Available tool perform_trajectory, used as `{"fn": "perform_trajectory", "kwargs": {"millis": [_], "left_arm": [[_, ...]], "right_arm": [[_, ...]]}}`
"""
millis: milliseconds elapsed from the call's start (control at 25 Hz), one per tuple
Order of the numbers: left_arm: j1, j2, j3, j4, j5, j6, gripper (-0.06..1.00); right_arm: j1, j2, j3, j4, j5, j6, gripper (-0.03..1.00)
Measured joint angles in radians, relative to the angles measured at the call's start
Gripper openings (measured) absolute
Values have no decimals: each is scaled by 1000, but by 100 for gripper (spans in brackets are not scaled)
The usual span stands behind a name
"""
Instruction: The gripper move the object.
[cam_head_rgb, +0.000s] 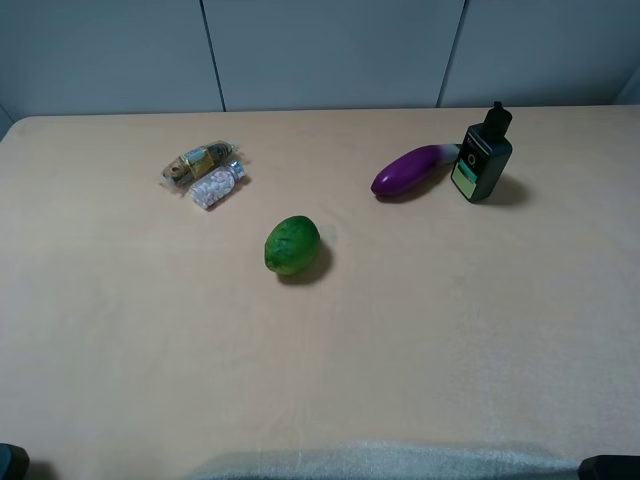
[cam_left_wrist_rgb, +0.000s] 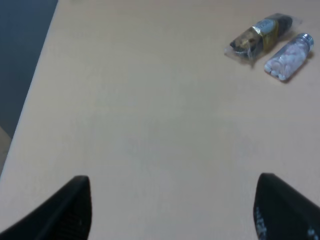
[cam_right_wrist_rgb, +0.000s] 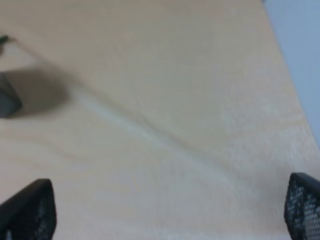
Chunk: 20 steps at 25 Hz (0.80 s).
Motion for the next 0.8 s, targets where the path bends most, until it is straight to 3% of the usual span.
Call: {"fn": "perform_trajectory", "kwargs": {"millis": [280,480,800], "left_arm": [[0,0,0,0,-1,0,74],[0,0,0,0,-1,0,74],[0,0,0,0,-1,0,74]], "right_arm": [[-11,-394,309,79,-130,-70,69],[-11,-585,436,182,-135,-184,69],[-11,-787,542,202,-134,-220,69]]}}
